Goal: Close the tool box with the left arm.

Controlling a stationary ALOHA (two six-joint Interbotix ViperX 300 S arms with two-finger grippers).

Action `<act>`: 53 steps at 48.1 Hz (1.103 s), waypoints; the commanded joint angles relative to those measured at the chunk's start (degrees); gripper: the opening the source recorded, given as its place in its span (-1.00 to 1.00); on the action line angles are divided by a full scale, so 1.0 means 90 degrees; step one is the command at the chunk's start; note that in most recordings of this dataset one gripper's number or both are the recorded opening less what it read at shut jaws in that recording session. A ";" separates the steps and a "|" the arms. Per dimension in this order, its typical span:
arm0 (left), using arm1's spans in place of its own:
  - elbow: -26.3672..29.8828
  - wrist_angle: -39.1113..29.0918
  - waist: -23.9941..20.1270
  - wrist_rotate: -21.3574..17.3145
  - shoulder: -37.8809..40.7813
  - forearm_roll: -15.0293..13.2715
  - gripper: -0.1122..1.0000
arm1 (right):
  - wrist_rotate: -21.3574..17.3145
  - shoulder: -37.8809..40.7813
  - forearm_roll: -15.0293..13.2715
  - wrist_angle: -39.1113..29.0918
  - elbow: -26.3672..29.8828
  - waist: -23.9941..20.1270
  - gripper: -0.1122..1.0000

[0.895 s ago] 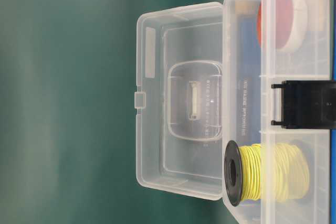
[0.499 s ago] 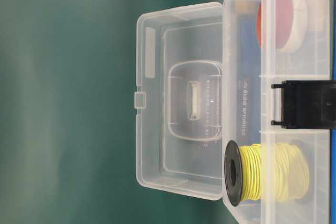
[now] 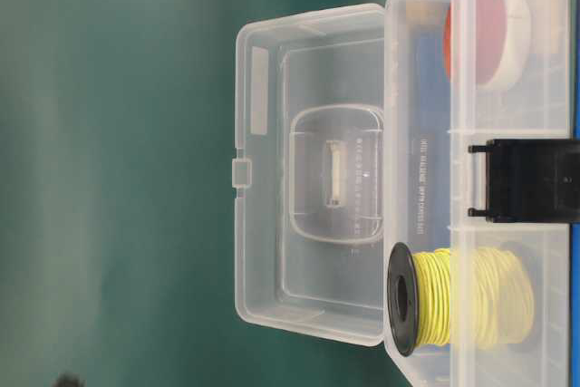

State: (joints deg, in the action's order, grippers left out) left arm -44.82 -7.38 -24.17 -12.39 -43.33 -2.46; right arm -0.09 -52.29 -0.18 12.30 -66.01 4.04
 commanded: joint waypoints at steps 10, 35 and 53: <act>0.1318 -0.0352 -0.0791 -0.0068 0.1699 0.0156 0.82 | -0.0010 0.0117 0.0000 -0.0156 0.0088 0.0010 -0.80; 0.3643 -0.1826 -0.1602 -0.1260 0.4414 0.0078 0.81 | 0.0000 0.0371 0.0000 -0.0322 0.0049 0.0010 -0.80; 0.3711 -0.2168 -0.1807 -0.1230 0.5137 0.0059 0.81 | 0.0000 0.0439 0.0010 -0.0322 0.0039 0.0020 -0.80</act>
State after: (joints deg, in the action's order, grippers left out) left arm -11.87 -26.19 -40.69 -23.64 3.60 -1.76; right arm -0.09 -48.60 -0.18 9.14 -66.27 4.04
